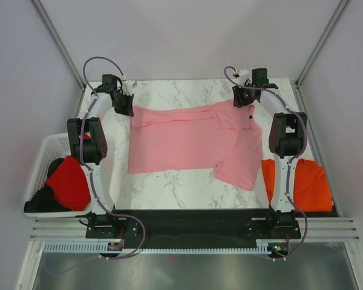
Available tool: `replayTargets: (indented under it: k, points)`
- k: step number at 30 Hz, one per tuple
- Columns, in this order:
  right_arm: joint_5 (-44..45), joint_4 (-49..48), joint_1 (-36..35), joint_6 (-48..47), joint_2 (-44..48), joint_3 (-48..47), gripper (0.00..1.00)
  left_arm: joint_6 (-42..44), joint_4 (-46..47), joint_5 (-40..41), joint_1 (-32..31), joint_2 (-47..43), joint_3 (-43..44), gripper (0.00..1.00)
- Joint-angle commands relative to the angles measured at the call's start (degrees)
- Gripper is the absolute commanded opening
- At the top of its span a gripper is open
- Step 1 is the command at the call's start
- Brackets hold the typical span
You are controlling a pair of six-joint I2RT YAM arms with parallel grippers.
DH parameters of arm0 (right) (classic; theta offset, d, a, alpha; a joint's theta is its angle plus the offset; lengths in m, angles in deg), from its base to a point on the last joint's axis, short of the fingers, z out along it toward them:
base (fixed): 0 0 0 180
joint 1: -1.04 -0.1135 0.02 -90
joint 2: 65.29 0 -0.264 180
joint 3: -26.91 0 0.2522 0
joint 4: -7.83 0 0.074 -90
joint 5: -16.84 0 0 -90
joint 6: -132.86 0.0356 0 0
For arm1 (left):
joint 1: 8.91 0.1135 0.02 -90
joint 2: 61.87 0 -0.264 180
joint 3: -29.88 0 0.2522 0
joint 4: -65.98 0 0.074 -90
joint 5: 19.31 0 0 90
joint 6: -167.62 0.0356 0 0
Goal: Fold and stack the t-shirts
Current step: Fold the tshirt
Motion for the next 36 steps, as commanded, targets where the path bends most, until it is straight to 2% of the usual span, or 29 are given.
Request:
replayTargets:
  k: [1,6,7,10,13,19,36]
  points:
    - [-0.03,-0.41,-0.22,-0.62,-0.09,-0.88,0.45,-0.97,-0.17,-2.77,0.46,-7.35,-2.21,0.02]
    - [-0.38,-0.50,-0.13,-0.45,-0.35,-1.15,0.45,-0.01,-0.52,-3.04,0.55,-7.62,-4.33,0.02]
    - [-0.38,-0.50,-0.31,-0.36,-0.36,-1.23,0.45,0.08,-0.43,-1.91,0.55,-7.01,-4.33,0.06]
    - [-0.47,-0.50,-0.22,-0.36,-0.18,-1.15,0.45,-0.71,0.18,1.43,0.63,-4.82,-2.76,0.37]
    - [-0.47,-0.41,-0.22,-0.53,0.17,-0.89,0.45,-0.88,0.10,1.62,0.90,-3.06,-0.56,0.41]
    - [0.32,-0.41,-0.22,-0.88,1.05,0.08,0.45,-0.97,-0.16,0.48,1.16,1.42,2.69,0.43]
    - [2.08,-0.32,-0.92,-1.94,0.96,-0.18,0.45,-1.85,-1.31,-4.35,1.08,5.65,6.13,0.36]
